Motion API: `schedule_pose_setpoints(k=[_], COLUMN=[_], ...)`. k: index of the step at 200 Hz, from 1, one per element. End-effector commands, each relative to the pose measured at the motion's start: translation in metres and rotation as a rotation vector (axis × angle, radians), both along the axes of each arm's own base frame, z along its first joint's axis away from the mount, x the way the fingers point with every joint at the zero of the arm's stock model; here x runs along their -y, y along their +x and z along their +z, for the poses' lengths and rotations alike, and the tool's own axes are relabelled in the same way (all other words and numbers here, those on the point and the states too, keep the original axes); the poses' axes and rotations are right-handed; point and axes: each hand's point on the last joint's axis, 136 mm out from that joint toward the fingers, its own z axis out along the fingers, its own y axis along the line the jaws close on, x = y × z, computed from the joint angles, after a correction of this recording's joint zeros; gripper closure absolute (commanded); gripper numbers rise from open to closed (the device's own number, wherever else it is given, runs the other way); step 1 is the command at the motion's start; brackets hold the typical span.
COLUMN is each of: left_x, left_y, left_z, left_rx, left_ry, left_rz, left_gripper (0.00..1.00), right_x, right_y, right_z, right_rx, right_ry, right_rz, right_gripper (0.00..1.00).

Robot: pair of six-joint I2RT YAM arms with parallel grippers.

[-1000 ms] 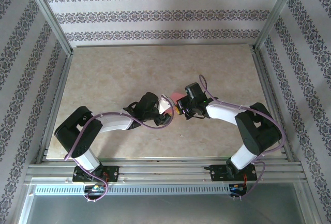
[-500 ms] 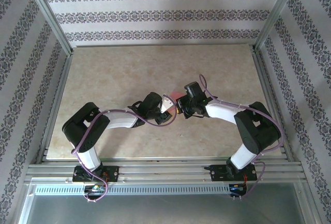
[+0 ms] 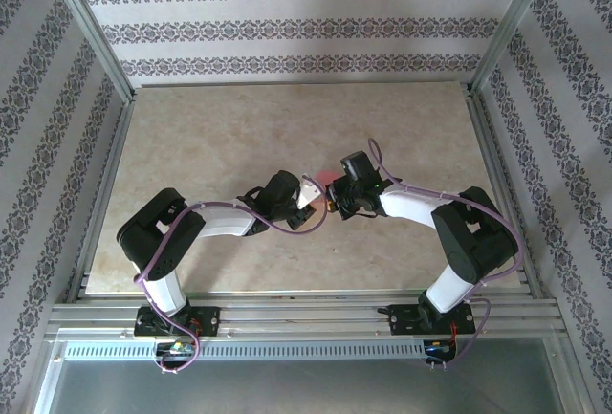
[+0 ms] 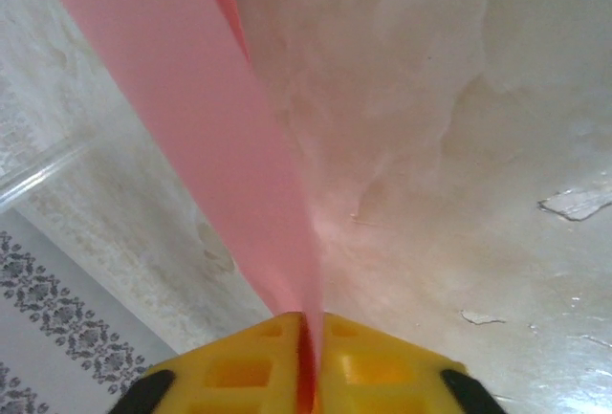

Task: Fold a paper plane with a square sheet of paper (pick it up from the middle)
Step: Fold the wing for the fifth time at the center of the table.

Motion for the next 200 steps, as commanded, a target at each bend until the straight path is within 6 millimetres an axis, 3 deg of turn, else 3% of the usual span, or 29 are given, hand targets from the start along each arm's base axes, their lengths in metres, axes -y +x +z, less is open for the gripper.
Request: schedule_pose_setpoints(k=[1, 31, 70, 141, 157, 184, 200], left_x=[0.004, 0.004, 0.006, 0.007, 0.006, 0.005, 0.005], left_y=[-0.002, -0.009, -0.018, -0.022, -0.023, -0.022, -0.020], left_z=[0.003, 0.006, 0.010, 0.011, 0.010, 0.009, 0.008], left_rx=[0.040, 0.062, 0.084, 0.109, 0.111, 0.106, 0.094], left_ry=[-0.009, -0.039, -0.080, -0.090, -0.090, -0.084, -0.072], left_rz=[-0.027, -0.054, -0.095, -0.132, -0.139, -0.136, -0.131], left_gripper=[0.80, 0.81, 0.81, 0.81, 0.81, 0.78, 0.73], right_x=[0.003, 0.012, 0.018, 0.009, 0.009, 0.009, 0.008], right_y=[0.006, 0.004, 0.005, 0.004, 0.005, 0.008, 0.010], right_z=[0.008, 0.003, -0.001, -0.007, -0.006, -0.003, 0.001], right_rx=[0.009, -0.003, -0.014, -0.043, -0.036, -0.016, 0.000], right_ry=[0.018, -0.005, -0.013, 0.002, -0.003, -0.013, -0.023], right_rz=[-0.018, -0.021, -0.008, 0.058, 0.061, 0.060, 0.062], right_gripper=[0.80, 0.73, 0.73, 0.71, 0.75, 0.95, 0.99])
